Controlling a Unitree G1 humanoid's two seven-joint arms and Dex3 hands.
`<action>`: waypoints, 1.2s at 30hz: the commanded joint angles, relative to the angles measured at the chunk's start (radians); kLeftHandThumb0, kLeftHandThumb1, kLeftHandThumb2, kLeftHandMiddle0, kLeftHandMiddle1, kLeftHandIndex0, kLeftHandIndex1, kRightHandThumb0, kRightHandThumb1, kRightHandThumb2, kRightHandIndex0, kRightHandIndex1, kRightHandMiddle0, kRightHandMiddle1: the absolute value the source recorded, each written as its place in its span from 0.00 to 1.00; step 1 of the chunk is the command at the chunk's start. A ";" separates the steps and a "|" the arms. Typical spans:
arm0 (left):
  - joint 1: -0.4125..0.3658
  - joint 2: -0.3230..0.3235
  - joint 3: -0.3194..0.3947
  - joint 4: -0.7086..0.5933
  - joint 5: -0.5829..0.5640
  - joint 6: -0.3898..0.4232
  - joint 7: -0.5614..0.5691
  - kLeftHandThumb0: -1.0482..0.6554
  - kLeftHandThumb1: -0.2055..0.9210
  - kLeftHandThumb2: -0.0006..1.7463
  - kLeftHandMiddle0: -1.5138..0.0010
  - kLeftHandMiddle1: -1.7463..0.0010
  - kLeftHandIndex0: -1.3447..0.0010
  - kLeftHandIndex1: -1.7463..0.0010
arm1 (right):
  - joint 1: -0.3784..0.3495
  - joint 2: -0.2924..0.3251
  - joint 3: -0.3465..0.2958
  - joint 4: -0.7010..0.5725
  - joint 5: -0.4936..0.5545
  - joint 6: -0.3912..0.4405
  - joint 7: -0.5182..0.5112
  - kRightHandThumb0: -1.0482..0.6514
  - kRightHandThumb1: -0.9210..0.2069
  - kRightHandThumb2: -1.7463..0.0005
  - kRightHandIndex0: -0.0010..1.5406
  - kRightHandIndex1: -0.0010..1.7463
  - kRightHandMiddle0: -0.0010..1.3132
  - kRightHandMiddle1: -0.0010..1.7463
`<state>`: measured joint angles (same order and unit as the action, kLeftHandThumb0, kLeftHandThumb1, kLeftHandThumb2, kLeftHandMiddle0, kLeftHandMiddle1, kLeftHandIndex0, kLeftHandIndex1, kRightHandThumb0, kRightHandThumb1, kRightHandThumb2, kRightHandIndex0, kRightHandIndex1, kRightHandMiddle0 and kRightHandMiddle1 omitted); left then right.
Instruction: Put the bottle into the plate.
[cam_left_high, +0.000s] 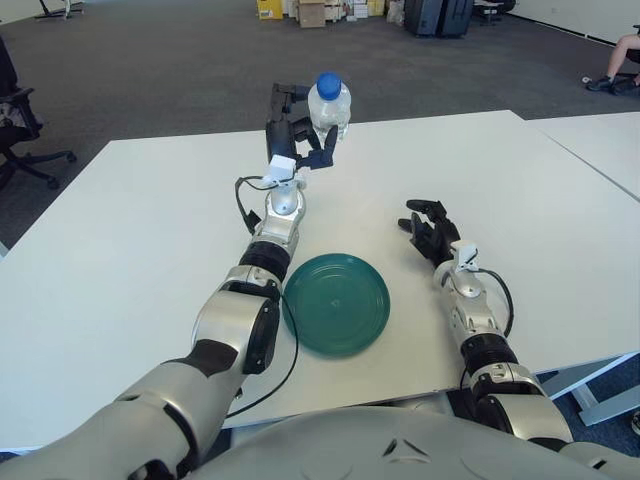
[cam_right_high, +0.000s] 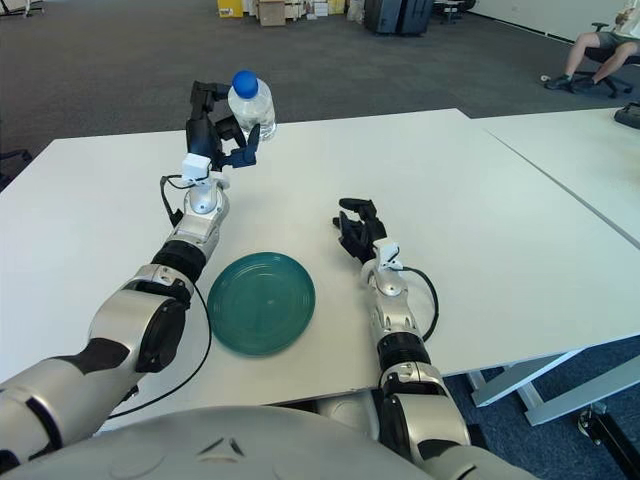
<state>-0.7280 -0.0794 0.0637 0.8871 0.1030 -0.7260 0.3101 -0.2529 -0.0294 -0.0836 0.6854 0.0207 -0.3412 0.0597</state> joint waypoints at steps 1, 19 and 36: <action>0.017 0.002 0.005 -0.082 -0.042 0.011 -0.046 0.33 0.43 0.77 0.20 0.00 0.53 0.00 | -0.018 -0.006 0.005 0.007 -0.009 -0.001 -0.008 0.20 0.00 0.61 0.20 0.44 0.00 0.63; 0.174 -0.027 -0.019 -0.472 -0.237 0.221 -0.303 0.34 0.44 0.76 0.21 0.00 0.54 0.00 | -0.026 -0.015 0.014 0.001 -0.019 0.033 -0.026 0.23 0.00 0.59 0.22 0.42 0.00 0.63; 0.243 -0.012 -0.037 -0.624 -0.254 0.319 -0.404 0.34 0.44 0.76 0.21 0.00 0.54 0.00 | -0.034 -0.023 0.015 0.007 -0.006 0.041 -0.009 0.24 0.00 0.57 0.22 0.40 0.00 0.60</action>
<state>-0.4801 -0.1033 0.0270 0.2949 -0.1488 -0.4083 -0.0820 -0.2644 -0.0462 -0.0665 0.6857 0.0124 -0.3148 0.0443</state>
